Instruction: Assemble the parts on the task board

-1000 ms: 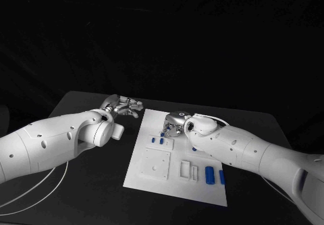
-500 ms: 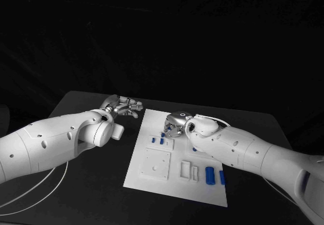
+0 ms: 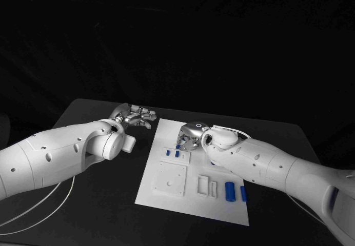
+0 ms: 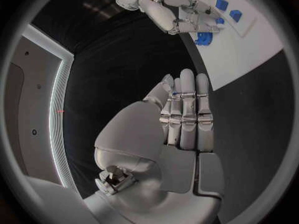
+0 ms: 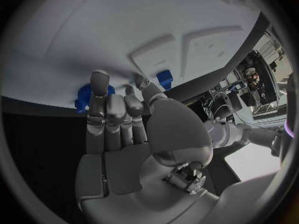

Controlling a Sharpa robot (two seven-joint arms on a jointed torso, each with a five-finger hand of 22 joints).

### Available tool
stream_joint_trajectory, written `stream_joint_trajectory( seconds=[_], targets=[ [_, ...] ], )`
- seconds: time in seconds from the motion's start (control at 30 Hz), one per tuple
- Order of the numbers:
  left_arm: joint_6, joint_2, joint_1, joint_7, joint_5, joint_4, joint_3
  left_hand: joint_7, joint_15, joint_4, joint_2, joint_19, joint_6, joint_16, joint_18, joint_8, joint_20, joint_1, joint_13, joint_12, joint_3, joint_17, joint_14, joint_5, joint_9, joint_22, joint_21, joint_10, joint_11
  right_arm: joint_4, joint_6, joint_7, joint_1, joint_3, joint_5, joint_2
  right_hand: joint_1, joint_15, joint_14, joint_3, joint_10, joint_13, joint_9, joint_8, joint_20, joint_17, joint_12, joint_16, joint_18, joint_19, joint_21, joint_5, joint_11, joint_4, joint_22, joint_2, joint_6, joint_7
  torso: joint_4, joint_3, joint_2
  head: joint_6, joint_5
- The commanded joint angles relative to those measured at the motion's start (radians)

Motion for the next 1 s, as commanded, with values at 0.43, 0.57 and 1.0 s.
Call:
stream_joint_trajectory(
  seconds=[0.43, 0.57, 1.0],
  targets=[
    [0.005, 0.004, 0.002, -0.004, 0.000, 0.001, 0.001, 0.001, 0.002, 0.008, -0.001, 0.005, -0.014, -0.006, -0.012, 0.000, 0.001, -0.002, -0.001, -0.006, -0.001, 0.002, 0.009, -0.008, -0.001, -0.002, -0.005, -0.008, 0.004, 0.003, 0.027, 0.028, -0.004, -0.006, 0.000, 0.009, 0.013, -0.006, -0.017, -0.011, -0.010, -0.008, -0.001, 0.001, -0.002, -0.005, -0.014, -0.010, -0.008, -0.009, -0.012, -0.001, -0.013, 0.000, 0.012, -0.017, -0.058, -0.005, 0.0010, 0.0000, 0.002, 0.000, 0.003],
    [0.005, 0.004, 0.002, -0.005, -0.001, 0.002, 0.001, 0.001, 0.002, 0.008, -0.001, 0.005, -0.014, -0.006, -0.012, 0.000, 0.001, -0.002, -0.001, -0.006, -0.001, 0.002, 0.009, -0.008, -0.001, -0.002, -0.005, -0.008, 0.004, 0.002, 0.034, 0.029, -0.004, -0.007, 0.001, 0.011, 0.013, -0.002, -0.016, -0.004, -0.009, -0.004, -0.001, 0.000, -0.001, -0.003, -0.009, -0.006, -0.008, -0.008, -0.012, -0.007, -0.003, -0.001, 0.018, -0.009, -0.021, 0.001, 0.0006, -0.0004, 0.001, -0.002, 0.003],
    [0.009, 0.005, 0.002, -0.009, -0.006, 0.001, 0.001, 0.002, 0.002, 0.006, -0.001, 0.005, -0.014, -0.006, -0.011, 0.002, 0.001, 0.001, -0.001, -0.005, 0.000, 0.002, 0.009, -0.006, 0.000, -0.002, -0.005, -0.008, 0.004, -0.001, 0.055, 0.043, -0.004, -0.018, 0.004, 0.010, 0.001, 0.006, -0.013, 0.071, -0.009, 0.006, 0.000, 0.001, 0.008, 0.002, 0.012, 0.007, 0.003, -0.005, -0.012, -0.063, 0.009, -0.027, 0.042, 0.036, 0.107, 0.001, -0.0003, -0.0005, 0.003, -0.007, 0.003]
  ],
)
